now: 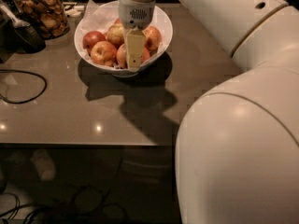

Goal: Pick apple from white bowl

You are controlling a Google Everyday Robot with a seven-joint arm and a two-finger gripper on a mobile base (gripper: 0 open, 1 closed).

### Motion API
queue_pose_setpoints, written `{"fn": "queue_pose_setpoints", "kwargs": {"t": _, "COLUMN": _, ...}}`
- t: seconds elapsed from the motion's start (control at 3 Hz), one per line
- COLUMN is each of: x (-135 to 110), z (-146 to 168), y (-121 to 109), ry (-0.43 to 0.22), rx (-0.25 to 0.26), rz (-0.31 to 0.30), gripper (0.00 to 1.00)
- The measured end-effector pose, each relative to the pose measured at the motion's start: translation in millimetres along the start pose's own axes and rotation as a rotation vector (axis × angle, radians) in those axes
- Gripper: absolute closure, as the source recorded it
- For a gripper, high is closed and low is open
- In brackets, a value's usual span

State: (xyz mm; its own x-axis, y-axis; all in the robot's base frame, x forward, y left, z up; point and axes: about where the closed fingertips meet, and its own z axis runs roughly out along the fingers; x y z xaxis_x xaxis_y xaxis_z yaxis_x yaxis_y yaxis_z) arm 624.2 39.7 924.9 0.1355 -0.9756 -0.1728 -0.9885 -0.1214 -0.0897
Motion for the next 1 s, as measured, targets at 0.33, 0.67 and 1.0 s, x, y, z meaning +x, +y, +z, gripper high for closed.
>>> {"fn": "queue_pose_setpoints", "kwargs": {"t": 0.33, "x": 2, "z": 2, "y": -1, "ry": 0.0, "rx": -0.004, "rz": 0.006, "gripper": 0.25}}
{"fn": "queue_pose_setpoints", "kwargs": {"t": 0.67, "x": 5, "z": 4, "y": -3, "ry": 0.003, "rx": -0.009, "rz": 0.008, "gripper": 0.25}}
{"fn": "queue_pose_setpoints", "kwargs": {"t": 1.0, "x": 5, "z": 13, "y": 0, "ry": 0.004, "rx": -0.031, "rz": 0.002, "gripper": 0.27}}
